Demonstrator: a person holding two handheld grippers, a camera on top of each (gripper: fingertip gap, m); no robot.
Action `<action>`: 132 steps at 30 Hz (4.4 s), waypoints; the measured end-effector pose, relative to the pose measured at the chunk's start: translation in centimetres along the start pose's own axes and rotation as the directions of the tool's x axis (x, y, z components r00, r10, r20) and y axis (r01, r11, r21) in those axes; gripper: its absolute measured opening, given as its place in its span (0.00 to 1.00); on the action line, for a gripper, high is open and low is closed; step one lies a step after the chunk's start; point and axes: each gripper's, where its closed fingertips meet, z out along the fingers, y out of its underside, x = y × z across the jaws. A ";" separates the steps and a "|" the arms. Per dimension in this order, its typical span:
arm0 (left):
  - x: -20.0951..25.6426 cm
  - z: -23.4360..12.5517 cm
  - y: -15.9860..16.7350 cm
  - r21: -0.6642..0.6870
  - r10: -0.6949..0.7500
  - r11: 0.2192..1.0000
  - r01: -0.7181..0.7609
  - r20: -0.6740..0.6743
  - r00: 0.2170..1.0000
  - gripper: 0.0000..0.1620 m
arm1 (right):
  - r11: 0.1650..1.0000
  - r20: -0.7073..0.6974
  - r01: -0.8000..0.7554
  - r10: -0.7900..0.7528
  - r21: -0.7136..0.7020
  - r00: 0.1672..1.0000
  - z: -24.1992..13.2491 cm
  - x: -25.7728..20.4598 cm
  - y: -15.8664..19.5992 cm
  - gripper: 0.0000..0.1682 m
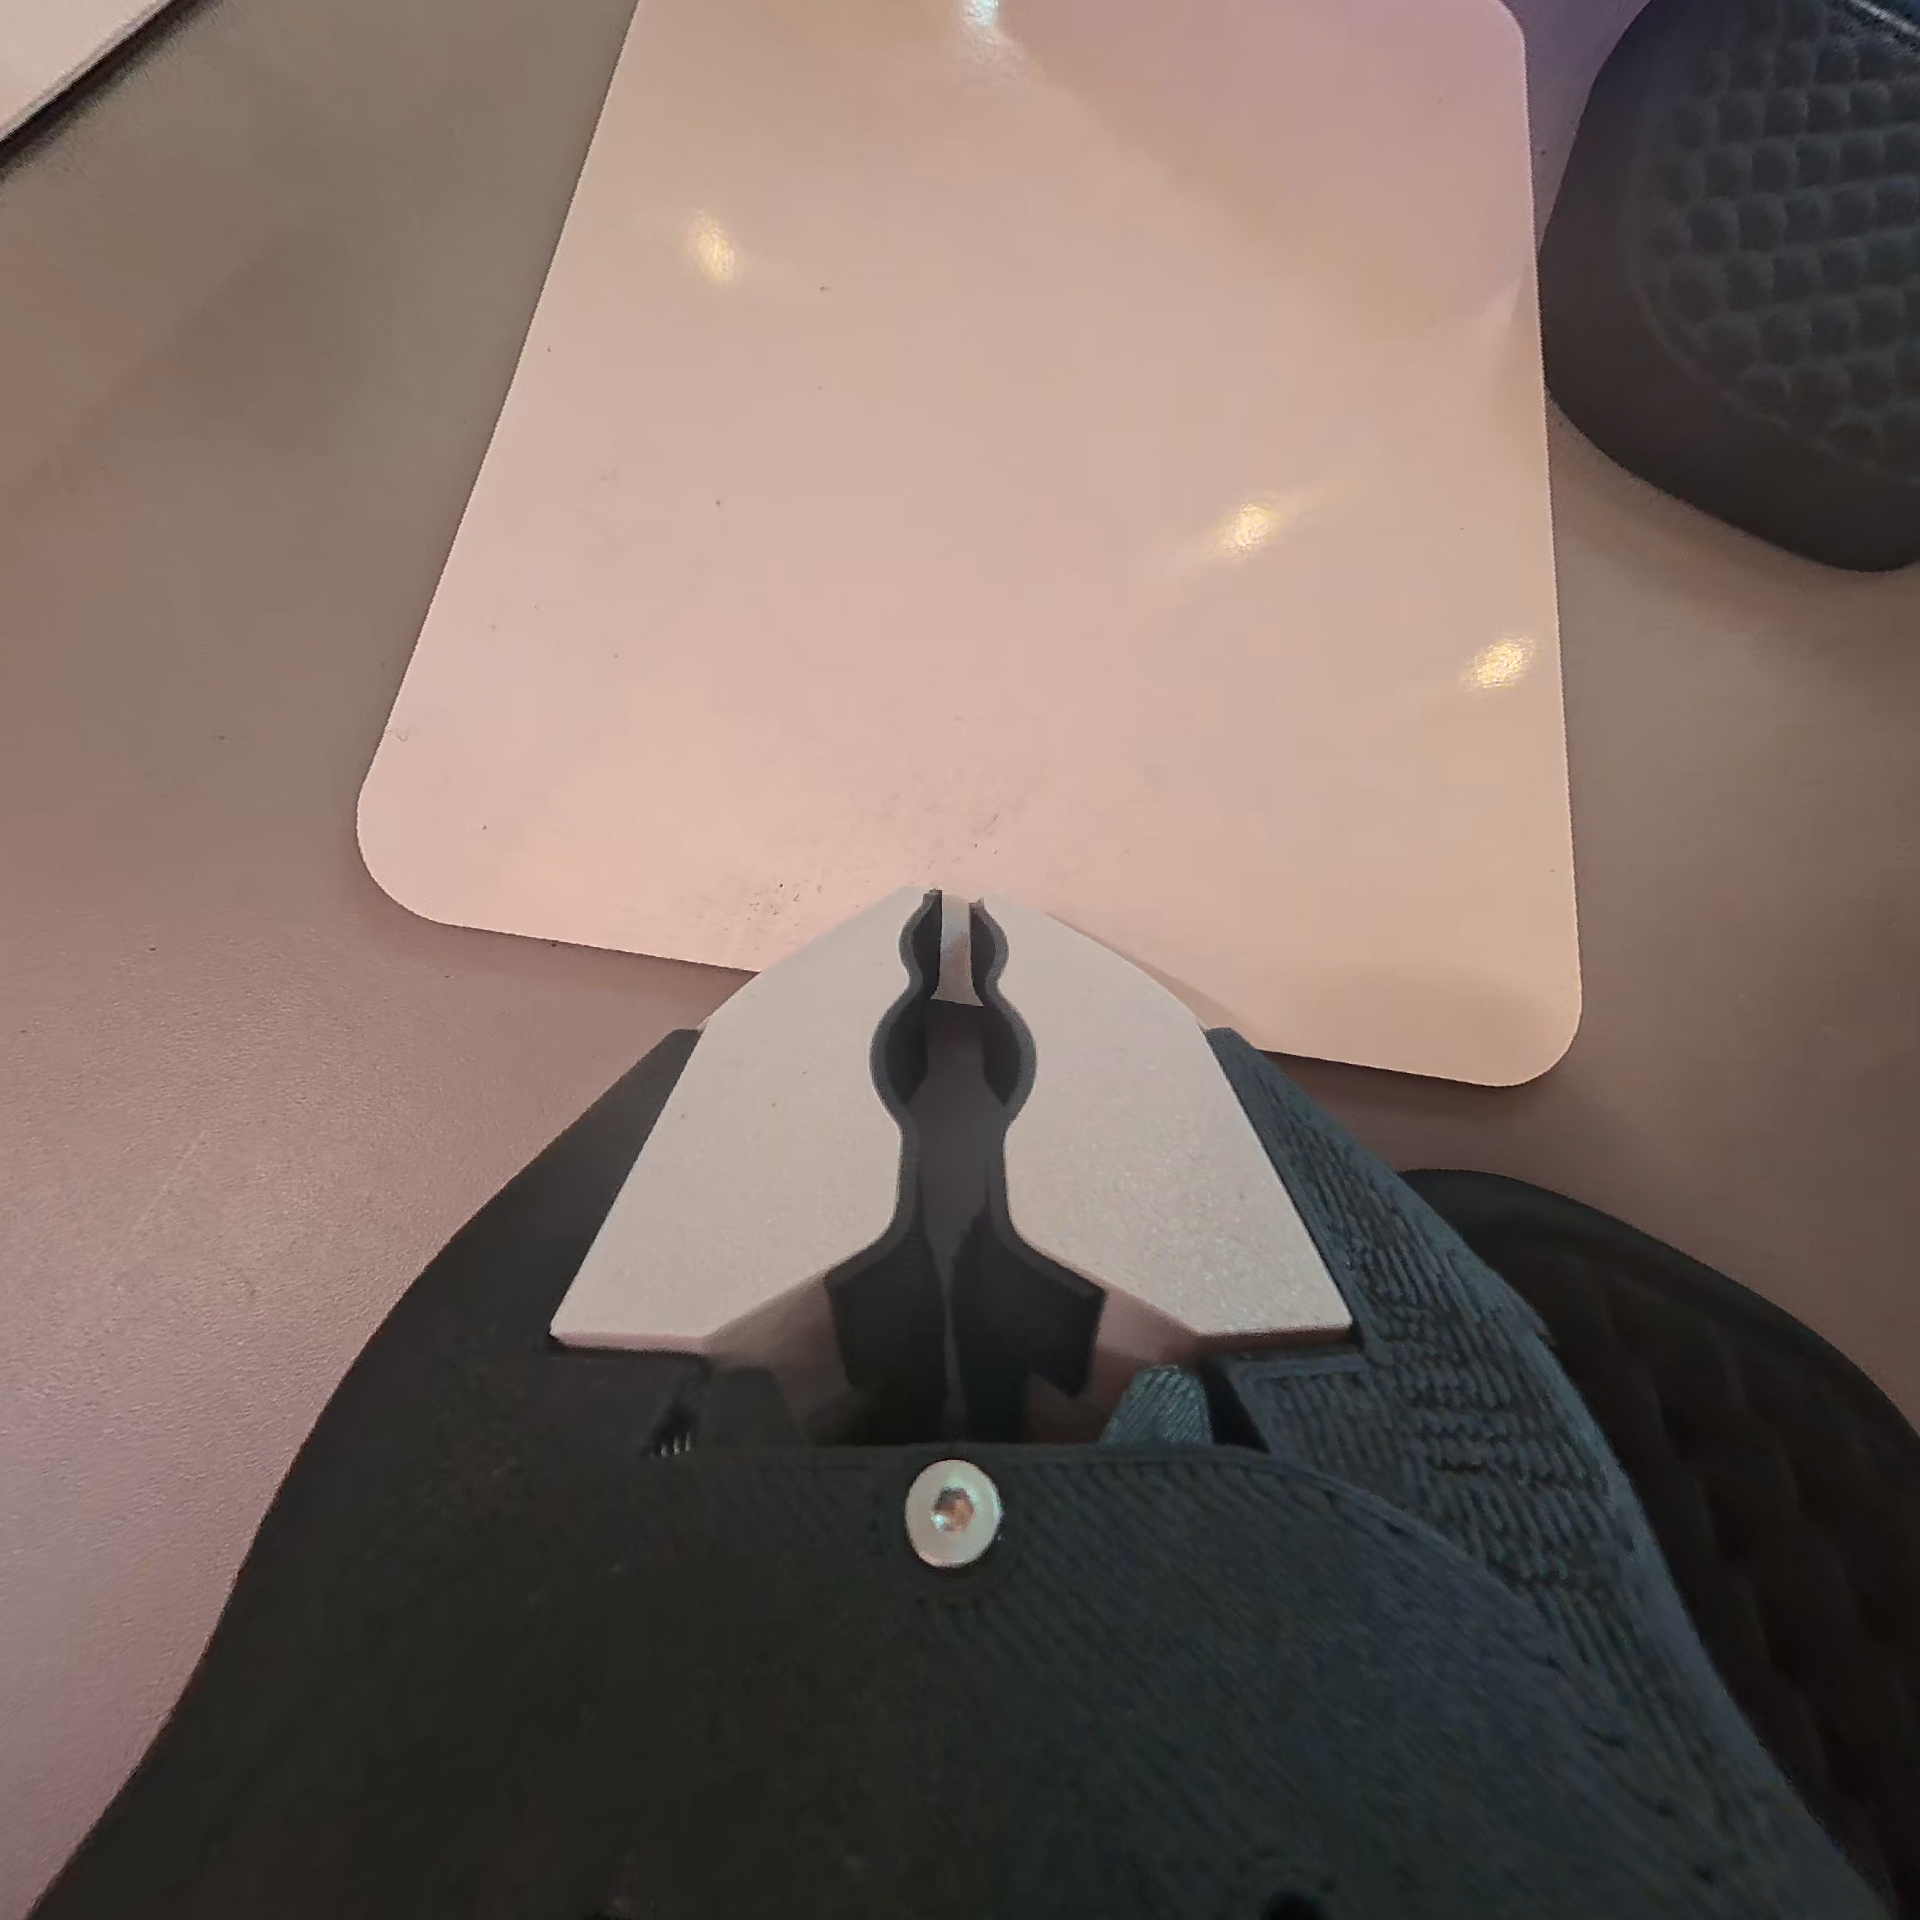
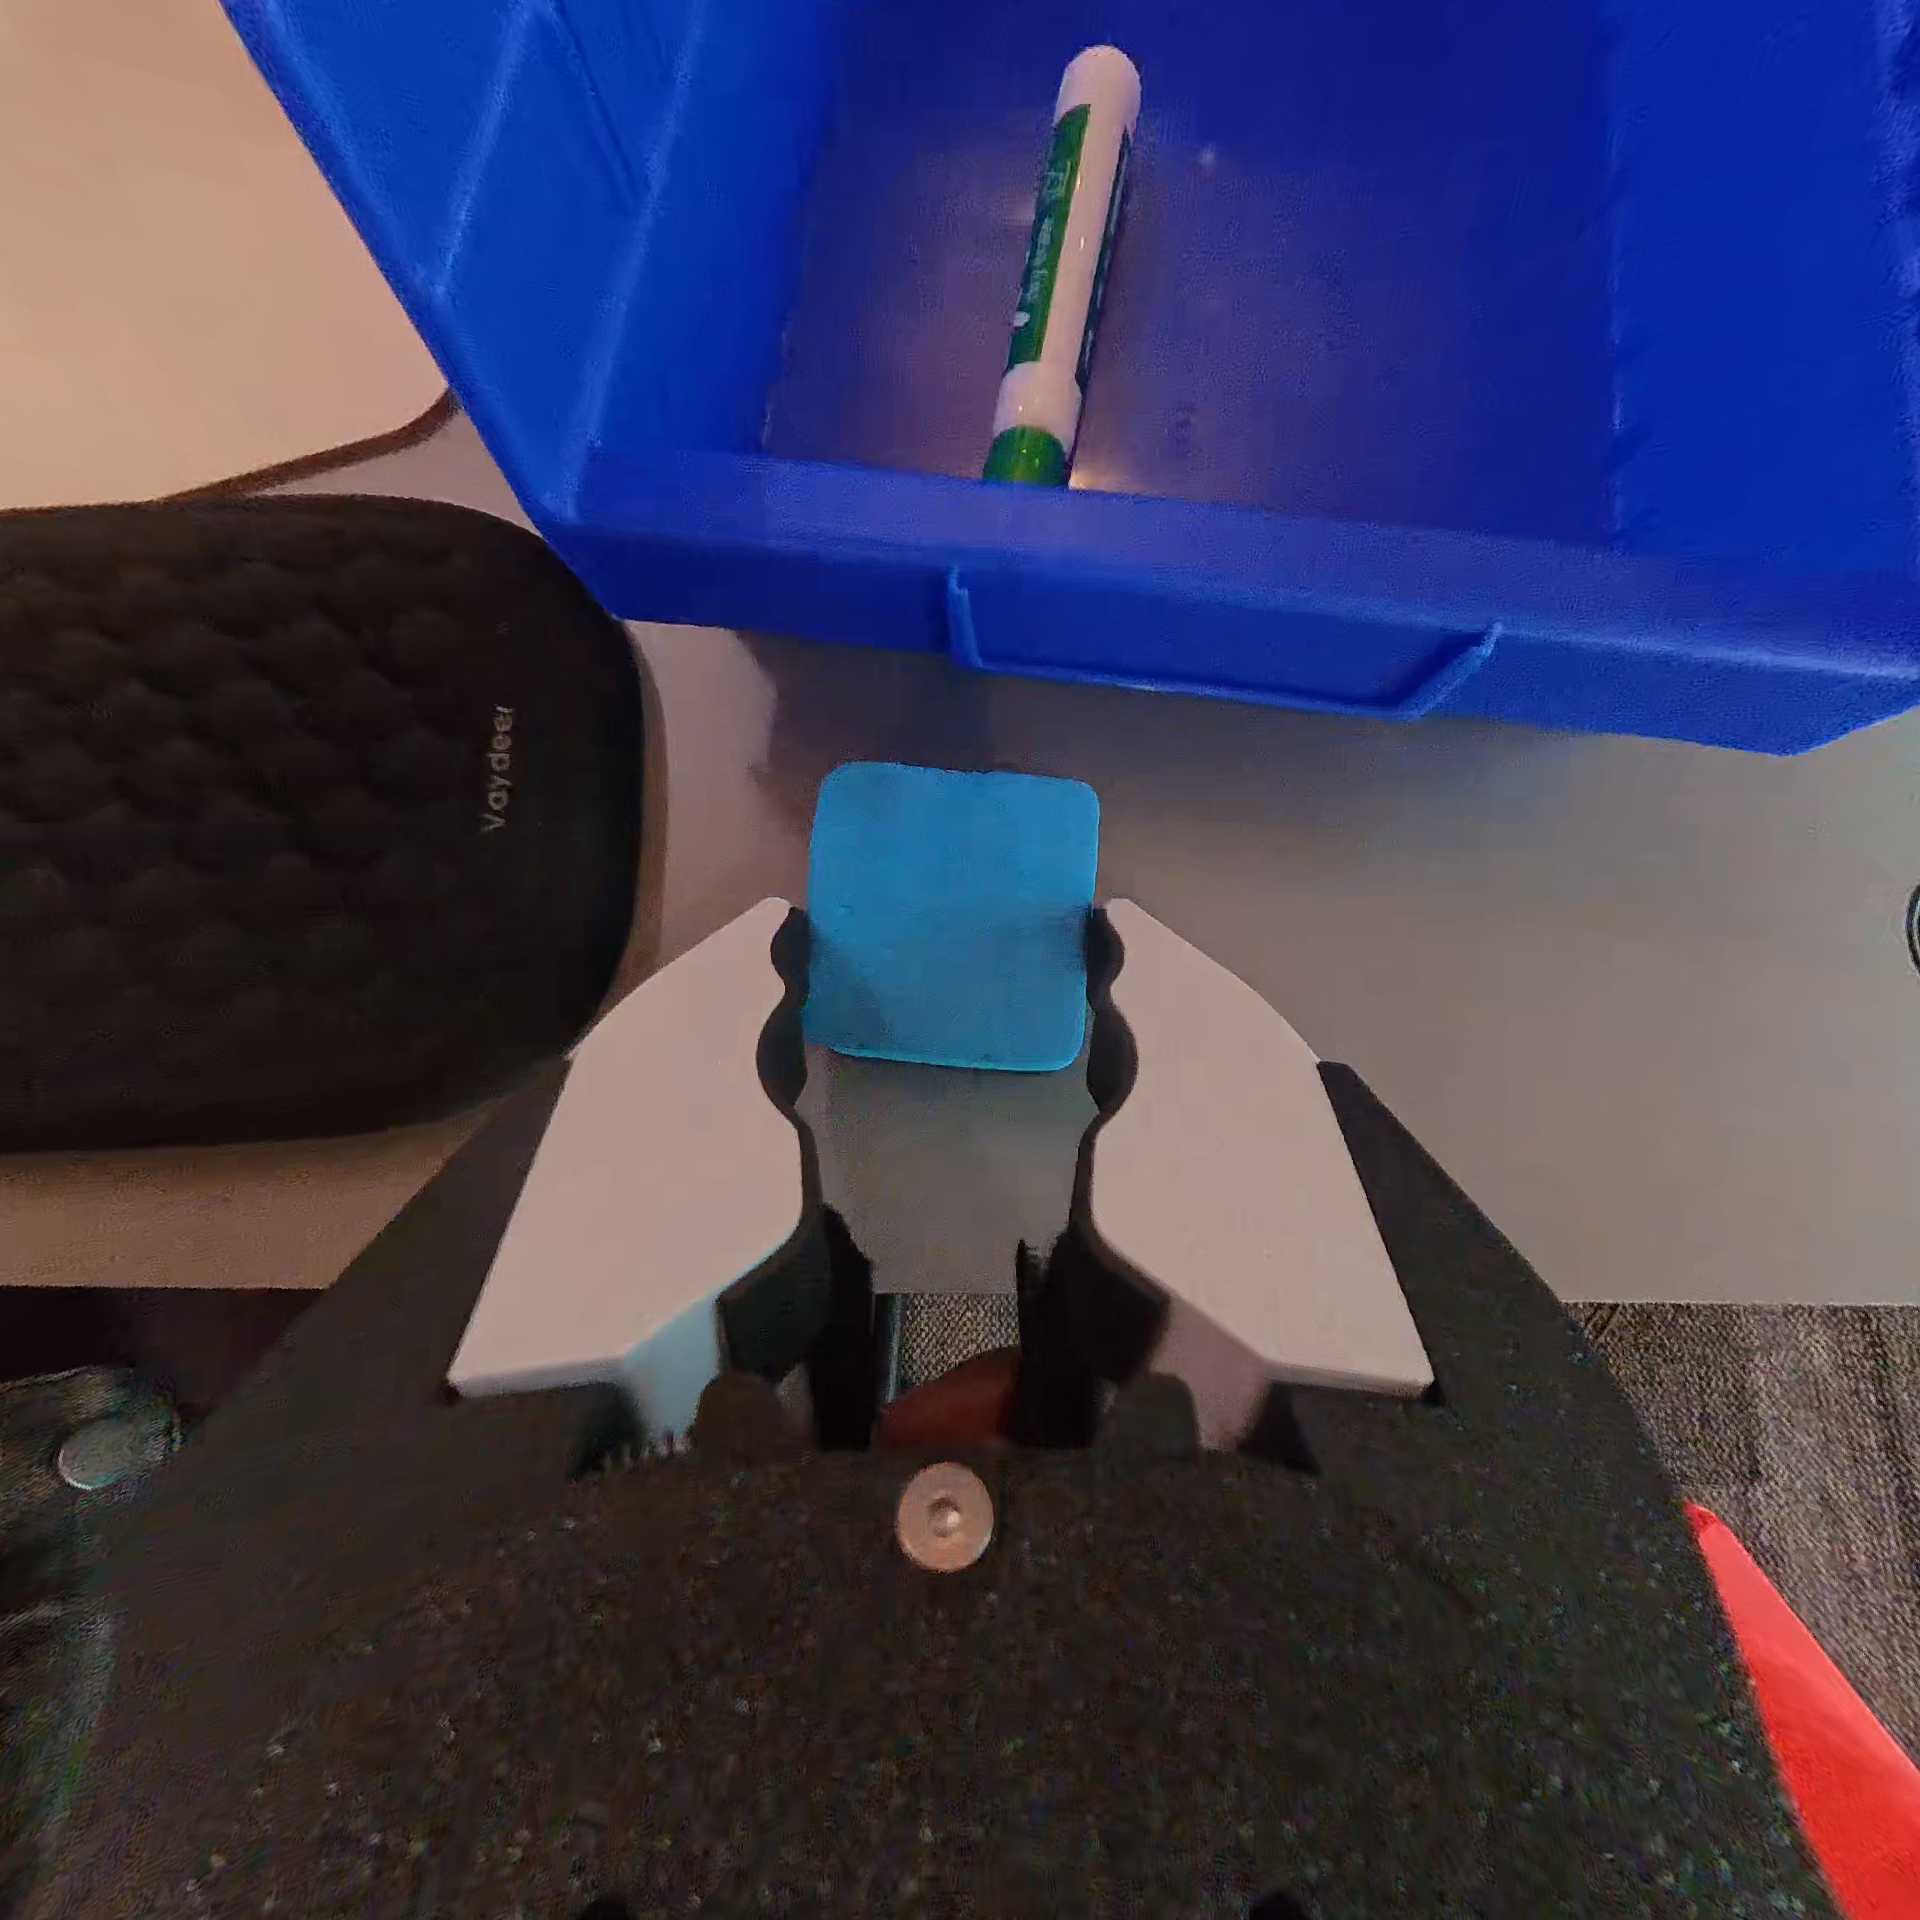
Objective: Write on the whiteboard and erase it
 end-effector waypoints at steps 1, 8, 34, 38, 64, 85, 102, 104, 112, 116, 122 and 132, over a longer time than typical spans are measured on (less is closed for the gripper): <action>0.1 0.0 0.0 -0.002 0.007 1.000 -0.007 -0.005 1.000 0.03 | 1.000 -0.003 -0.006 0.006 0.029 1.000 -0.1 0.1 -0.4 0.32; 0.3 -1.4 -1.8 0.069 0.110 0.991 -0.115 0.076 0.991 0.16 | 0.920 -0.092 0.105 -0.076 0.378 0.993 -4.4 0.4 -5.8 0.81; -9.3 -22.1 15.3 -0.036 -0.220 0.944 0.327 0.671 0.708 0.53 | 0.487 -0.185 0.254 -0.186 0.836 0.965 -13.5 -6.1 -14.2 0.88; -9.2 -20.9 17.4 -0.169 -0.204 0.898 0.406 0.657 0.725 0.51 | 0.495 -0.193 0.256 -0.175 0.830 0.965 -13.0 -5.6 -14.0 0.87; -0.6 -21.3 -2.8 -0.617 0.822 0.519 -0.591 0.550 0.148 0.10 | 0.114 0.042 0.418 -0.983 0.901 0.178 -8.0 -43.5 -16.1 0.39; 6.5 -15.0 -11.6 0.656 0.011 0.638 -0.402 0.515 0.857 0.33 | 0.788 0.938 -0.598 -0.302 0.146 -0.168 -7.3 -40.9 -23.2 0.10; 8.6 -9.8 -9.3 0.313 0.433 0.761 -0.568 0.405 0.805 0.12 | 0.712 0.754 -0.280 -0.652 0.644 0.076 -7.1 -42.7 -18.8 0.31; 9.0 -9.9 -9.3 0.283 0.491 0.739 -0.612 0.396 0.776 0.12 | 0.655 0.672 -0.174 -0.738 0.735 0.060 -7.4 -42.8 -17.8 0.13; 7.9 -9.1 -9.4 0.181 0.527 0.726 -0.663 0.472 0.706 0.18 | 0.675 0.685 -0.125 -0.724 0.728 0.084 -7.0 -43.1 -17.3 0.11; 8.2 -8.7 -9.0 0.200 0.527 0.736 -0.647 0.431 0.732 0.11 | 0.674 0.683 -0.109 -0.725 0.730 0.087 -6.9 -42.9 -16.6 0.12; 12.7 -8.6 -7.1 0.368 0.351 0.895 -0.251 -0.236 0.906 0.10 | 0.425 0.419 0.027 -0.900 0.905 0.121 -9.2 -42.7 -14.0 0.11; 8.7 -8.7 -8.8 0.427 0.348 0.823 -0.374 0.141 0.927 0.09 | 0.519 0.544 -0.166 -0.783 0.839 0.303 -10.3 -39.0 -17.4 0.11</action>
